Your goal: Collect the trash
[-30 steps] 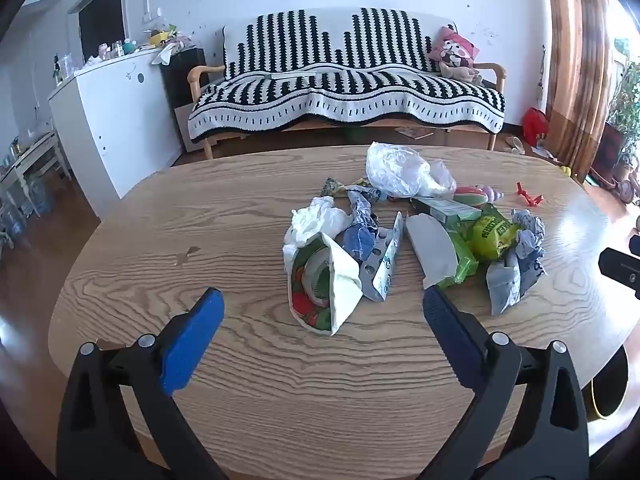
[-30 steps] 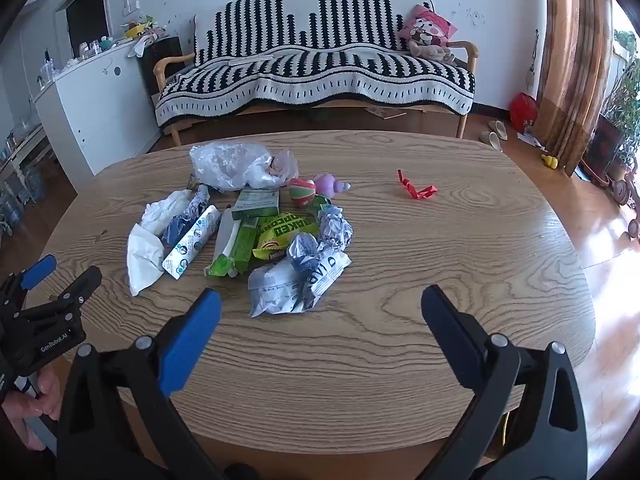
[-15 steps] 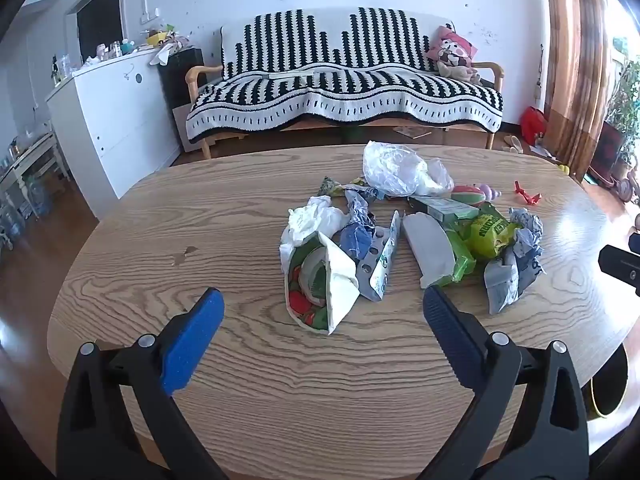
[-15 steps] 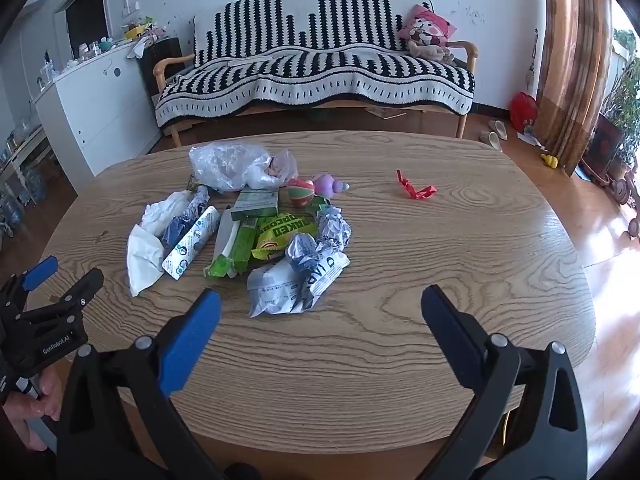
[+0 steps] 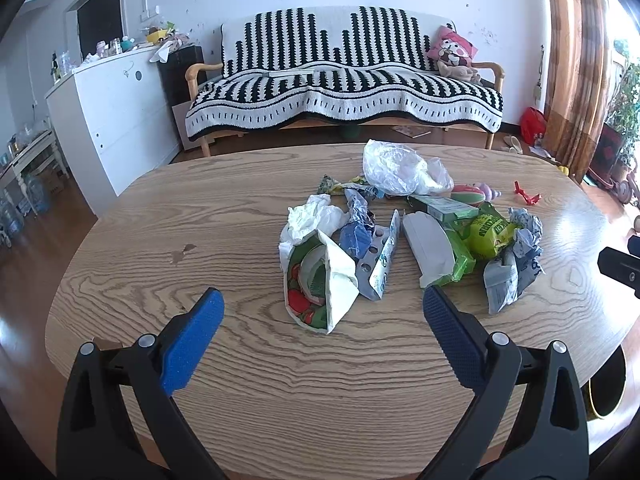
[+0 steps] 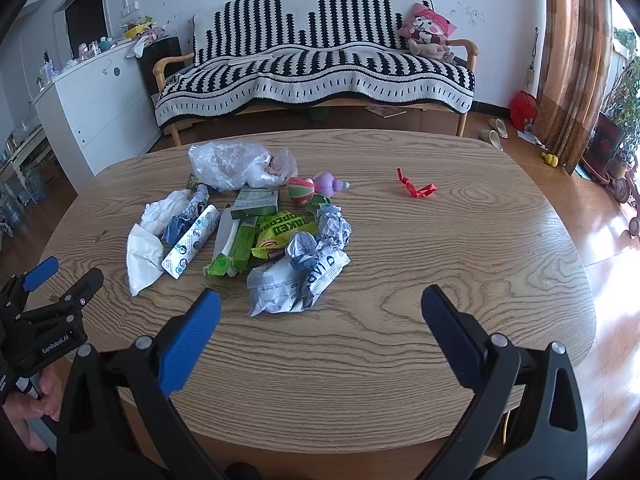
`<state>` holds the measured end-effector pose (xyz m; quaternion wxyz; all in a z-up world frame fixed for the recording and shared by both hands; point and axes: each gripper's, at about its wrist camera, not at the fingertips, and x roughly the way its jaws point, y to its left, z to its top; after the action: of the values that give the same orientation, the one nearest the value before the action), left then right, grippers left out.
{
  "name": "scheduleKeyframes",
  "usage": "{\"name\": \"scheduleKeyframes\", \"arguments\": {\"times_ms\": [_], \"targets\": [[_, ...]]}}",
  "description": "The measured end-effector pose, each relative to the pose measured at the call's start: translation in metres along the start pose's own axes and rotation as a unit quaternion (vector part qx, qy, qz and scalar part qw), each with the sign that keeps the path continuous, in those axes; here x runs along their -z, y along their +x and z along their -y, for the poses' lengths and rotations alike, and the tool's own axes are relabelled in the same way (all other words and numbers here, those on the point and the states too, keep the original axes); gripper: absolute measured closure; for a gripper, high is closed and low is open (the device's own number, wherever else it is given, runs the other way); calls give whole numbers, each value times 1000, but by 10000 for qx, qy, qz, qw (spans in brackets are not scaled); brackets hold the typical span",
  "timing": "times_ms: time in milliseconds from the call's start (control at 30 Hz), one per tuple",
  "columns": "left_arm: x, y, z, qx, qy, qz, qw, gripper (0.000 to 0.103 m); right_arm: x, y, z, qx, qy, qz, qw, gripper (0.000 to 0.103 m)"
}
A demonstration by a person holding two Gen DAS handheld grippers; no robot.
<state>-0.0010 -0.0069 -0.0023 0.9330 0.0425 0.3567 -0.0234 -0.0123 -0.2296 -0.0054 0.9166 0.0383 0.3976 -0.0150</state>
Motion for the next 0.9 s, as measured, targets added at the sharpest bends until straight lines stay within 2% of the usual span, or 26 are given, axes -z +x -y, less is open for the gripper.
{"name": "scheduleKeyframes", "arguments": {"times_ms": [900], "targets": [[2,7,-2,22,-66,-21,10000,6,2,1,1,4,14,-30,10000,6]]}}
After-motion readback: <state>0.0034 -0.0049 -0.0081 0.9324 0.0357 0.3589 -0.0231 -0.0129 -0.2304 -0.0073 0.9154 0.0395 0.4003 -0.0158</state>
